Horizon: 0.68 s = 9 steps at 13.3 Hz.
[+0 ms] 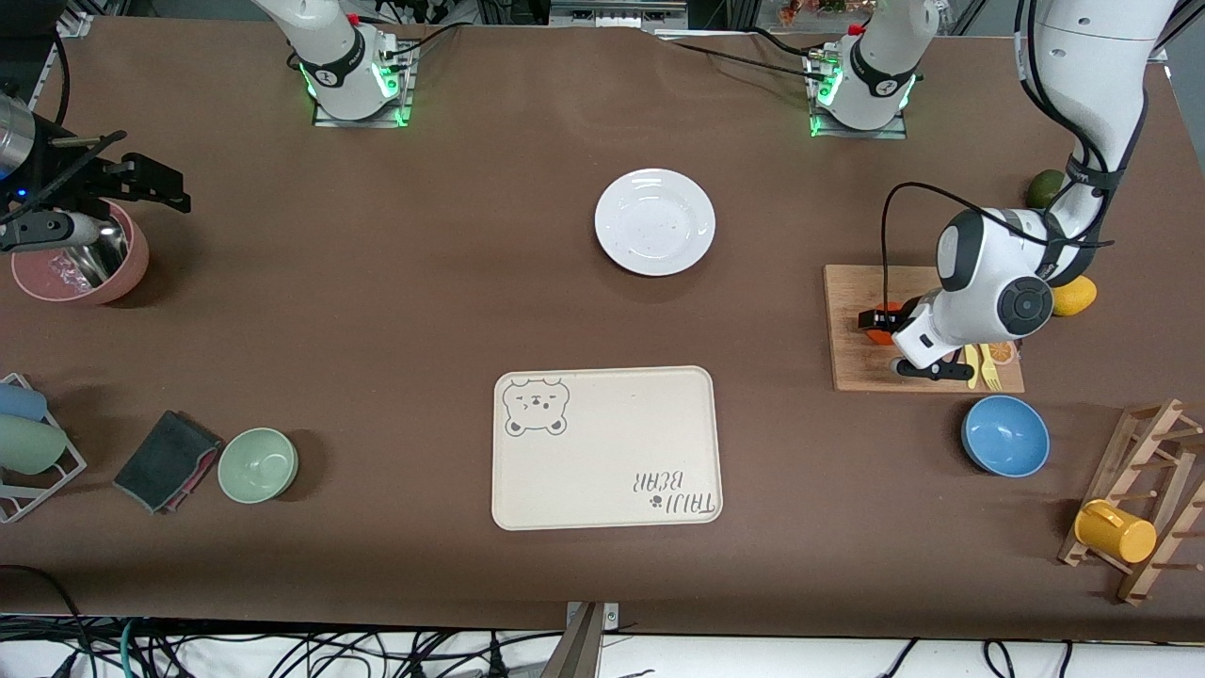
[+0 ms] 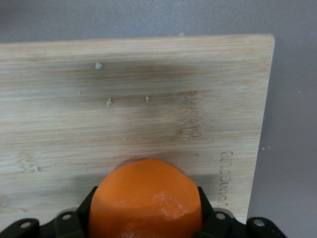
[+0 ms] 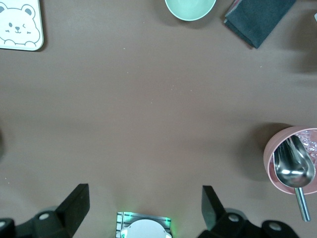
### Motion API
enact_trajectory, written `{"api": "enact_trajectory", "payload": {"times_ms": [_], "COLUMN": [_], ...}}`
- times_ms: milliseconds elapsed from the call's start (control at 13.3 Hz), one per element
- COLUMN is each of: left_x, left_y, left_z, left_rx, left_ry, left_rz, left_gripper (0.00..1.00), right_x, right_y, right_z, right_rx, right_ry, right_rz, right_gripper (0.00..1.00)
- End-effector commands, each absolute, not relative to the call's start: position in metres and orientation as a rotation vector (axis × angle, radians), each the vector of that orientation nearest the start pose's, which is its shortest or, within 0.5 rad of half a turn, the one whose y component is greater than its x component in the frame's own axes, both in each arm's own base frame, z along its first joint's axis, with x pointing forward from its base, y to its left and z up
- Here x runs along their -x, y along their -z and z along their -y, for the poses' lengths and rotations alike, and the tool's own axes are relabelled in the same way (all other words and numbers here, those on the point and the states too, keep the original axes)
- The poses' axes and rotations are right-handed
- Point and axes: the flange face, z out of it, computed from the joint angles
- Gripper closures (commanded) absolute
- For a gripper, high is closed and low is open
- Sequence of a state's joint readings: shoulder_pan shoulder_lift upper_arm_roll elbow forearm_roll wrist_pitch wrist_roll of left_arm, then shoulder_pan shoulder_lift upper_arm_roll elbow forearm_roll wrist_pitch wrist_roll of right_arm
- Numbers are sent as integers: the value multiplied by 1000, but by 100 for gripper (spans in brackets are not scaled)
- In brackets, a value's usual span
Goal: Place orange and plate with both arms
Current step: 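Close the left gripper on the orange and lift it, then carry the orange with the left gripper onto the white plate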
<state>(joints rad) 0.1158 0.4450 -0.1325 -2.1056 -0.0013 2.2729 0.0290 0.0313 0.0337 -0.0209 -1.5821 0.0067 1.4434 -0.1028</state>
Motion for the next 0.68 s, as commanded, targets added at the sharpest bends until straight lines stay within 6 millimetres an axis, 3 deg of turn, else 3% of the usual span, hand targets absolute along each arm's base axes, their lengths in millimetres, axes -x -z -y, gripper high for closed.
{"api": "enact_trajectory", "payload": {"times_ms": [0,226,376,602], "left_x": [-555,-571,-572,-562], "left_y": [-185,-201,-210,-224], "left_z": [14,21,57,123], "left_rx": [3164,3161,3145,3117], "left_ry": [-433,-434,-455,-461], "left_rz": [-91,-86,-39,31], "left_gripper": [69,73,80,80], "right_x": [-549,-551,-552,-553], "right_y": [-597,-595,-594,-594], "right_z": [-9,-8,-9,-9], "right_rx": [3111,3112,3112,3114], "right_ry": [-265,-256,-258,-246], "right_rz": [175,173,173,173], "right_gripper": [0,0,0,0]}}
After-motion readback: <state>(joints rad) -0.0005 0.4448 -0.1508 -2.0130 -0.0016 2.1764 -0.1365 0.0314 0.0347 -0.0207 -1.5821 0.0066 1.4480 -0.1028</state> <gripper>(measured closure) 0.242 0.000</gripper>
